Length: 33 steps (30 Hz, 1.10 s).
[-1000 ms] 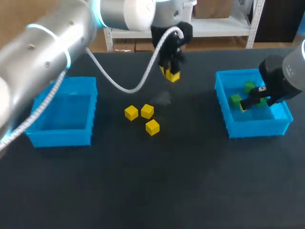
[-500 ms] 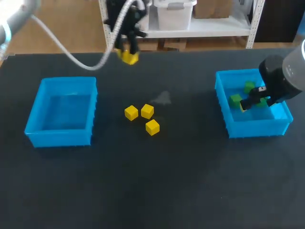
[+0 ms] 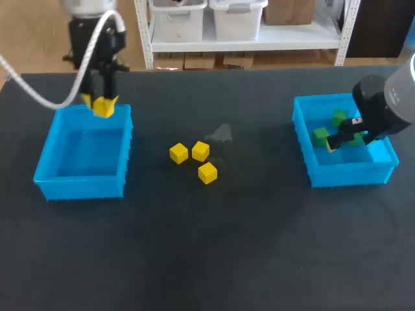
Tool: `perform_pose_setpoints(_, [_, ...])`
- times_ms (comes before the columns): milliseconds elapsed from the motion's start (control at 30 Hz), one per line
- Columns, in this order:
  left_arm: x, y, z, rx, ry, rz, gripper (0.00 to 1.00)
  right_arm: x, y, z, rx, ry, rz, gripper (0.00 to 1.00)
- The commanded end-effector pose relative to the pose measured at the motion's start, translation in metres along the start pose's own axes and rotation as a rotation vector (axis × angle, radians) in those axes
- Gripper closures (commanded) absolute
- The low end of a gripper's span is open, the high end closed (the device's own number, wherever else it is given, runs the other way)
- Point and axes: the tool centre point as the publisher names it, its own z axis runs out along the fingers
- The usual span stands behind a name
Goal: Put the green cubes in the right bin and the yellow cubes in the left bin.
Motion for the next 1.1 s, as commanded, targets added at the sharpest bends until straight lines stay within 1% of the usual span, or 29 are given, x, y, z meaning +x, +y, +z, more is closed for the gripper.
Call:
perform_pose_setpoints(33, [0.046,0.006,0.018,0.025,-0.510,-0.015,1.00,0.001,0.001,-0.001,0.004,-0.004,0.001,0.00])
perform_pose_setpoints(167, [0.053,0.007,0.032,0.027,-0.477,-0.023,1.00,0.001,0.001,-0.001,0.004,-0.004,0.001,0.00])
perform_pose_setpoints(200, [0.054,0.007,0.036,0.026,-0.473,-0.023,0.85,0.001,0.001,-0.001,0.004,-0.004,0.001,0.00])
perform_pose_setpoints(233, [0.054,0.007,0.038,0.025,-0.473,-0.023,0.54,0.001,0.001,-0.001,0.004,-0.004,0.001,0.00])
perform_pose_setpoints(267, [0.054,0.007,0.040,0.026,-0.469,-0.024,0.05,0.001,0.001,-0.001,0.004,-0.004,0.001,0.00])
perform_pose_setpoints(300, [0.055,0.007,0.040,0.027,-0.466,-0.026,0.00,0.001,0.001,-0.001,0.004,-0.004,0.001,0.00])
perform_pose_setpoints(400, [0.053,0.008,0.043,0.028,-0.462,-0.023,0.00,0.001,0.001,-0.001,0.004,-0.004,0.001,0.00])
perform_pose_setpoints(500, [0.047,0.004,0.039,0.026,-0.474,-0.004,0.00,0.001,0.001,-0.001,0.004,-0.004,0.001,0.00])
perform_pose_setpoints(600, [0.036,-0.006,0.030,0.044,-0.504,0.038,0.00,0.001,0.001,-0.001,0.004,-0.004,0.001,0.00])
perform_pose_setpoints(833, [0.004,-0.043,0.007,0.084,-0.563,0.214,0.00,0.001,0.001,-0.001,0.004,-0.004,0.001,0.00])
perform_pose_setpoints(967, [-0.011,-0.070,0.000,0.094,-0.566,0.316,0.00,0.001,0.001,-0.001,0.004,-0.004,0.001,0.00])
perform_pose_setpoints(1100, [-0.022,-0.095,-0.002,0.123,-0.557,0.417,0.00,0.001,0.001,-0.001,0.004,-0.004,0.001,0.00])
